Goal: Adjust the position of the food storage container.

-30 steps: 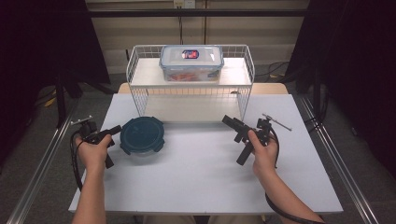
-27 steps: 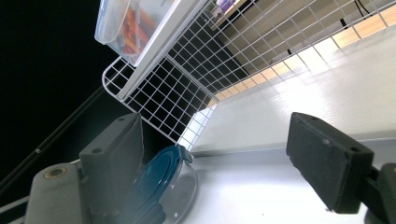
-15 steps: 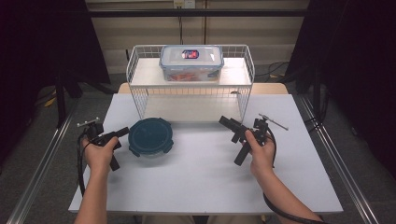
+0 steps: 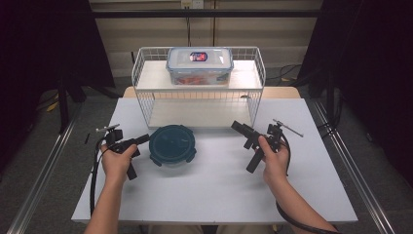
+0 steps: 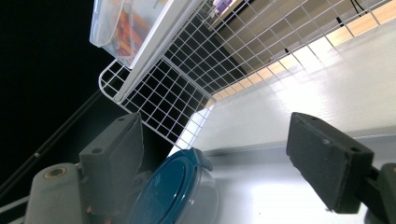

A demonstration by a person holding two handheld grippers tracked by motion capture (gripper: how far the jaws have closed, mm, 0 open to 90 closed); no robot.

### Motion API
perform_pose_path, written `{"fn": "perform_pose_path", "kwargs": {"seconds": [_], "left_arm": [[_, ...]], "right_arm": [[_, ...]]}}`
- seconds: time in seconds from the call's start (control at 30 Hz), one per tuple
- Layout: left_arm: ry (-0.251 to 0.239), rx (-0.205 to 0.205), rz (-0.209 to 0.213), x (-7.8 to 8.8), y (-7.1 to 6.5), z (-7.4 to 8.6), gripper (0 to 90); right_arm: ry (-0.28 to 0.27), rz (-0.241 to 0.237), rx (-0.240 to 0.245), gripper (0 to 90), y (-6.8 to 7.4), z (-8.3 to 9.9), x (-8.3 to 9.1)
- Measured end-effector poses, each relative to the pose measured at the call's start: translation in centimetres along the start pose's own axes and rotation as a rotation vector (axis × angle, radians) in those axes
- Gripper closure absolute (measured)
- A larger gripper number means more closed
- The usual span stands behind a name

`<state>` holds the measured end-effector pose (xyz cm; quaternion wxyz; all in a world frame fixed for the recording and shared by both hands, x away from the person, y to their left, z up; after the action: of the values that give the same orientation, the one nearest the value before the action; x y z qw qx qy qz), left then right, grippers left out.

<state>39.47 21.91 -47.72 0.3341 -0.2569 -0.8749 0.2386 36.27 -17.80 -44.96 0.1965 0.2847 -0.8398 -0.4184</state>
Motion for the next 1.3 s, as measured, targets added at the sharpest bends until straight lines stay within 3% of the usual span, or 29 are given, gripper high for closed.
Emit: {"fn": "perform_pose_path", "kwargs": {"seconds": [0.13,0.27,0.4,0.67,1.3], "left_arm": [[0.023,-0.031,-0.005,-0.5,-1.0,0.2,90.0],[0.042,-0.029,0.038,-1.3,-2.1,0.7,90.0],[0.046,-0.045,0.047,-2.0,-2.8,1.0,90.0],[0.054,-0.027,0.089,-2.7,-3.9,1.5,90.0],[0.104,-0.044,0.159,-4.5,-7.4,3.6,90.0]], "right_arm": [[-0.008,0.004,0.005,18.8,-0.2,-0.1,0.1],[-0.008,0.010,0.006,18.8,-0.3,-0.1,0.2],[-0.009,0.014,0.002,18.9,-0.4,-0.1,0.4],[-0.016,0.023,0.000,18.9,-0.8,-0.2,0.8],[-0.003,0.033,0.000,18.9,-0.9,0.2,1.0]]}}
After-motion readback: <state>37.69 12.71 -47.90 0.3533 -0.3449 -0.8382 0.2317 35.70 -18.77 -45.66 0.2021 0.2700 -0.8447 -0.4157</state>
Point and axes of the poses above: each handheld gripper's, and its own axes: x roughly backward along the jaws, z roughly out of its underside, y roughly to its left, the point moved 4 cm from there along -x, roughly forward along the jaws, and after that the axes turned 6 degrees about -x, right-handed, at the moved point
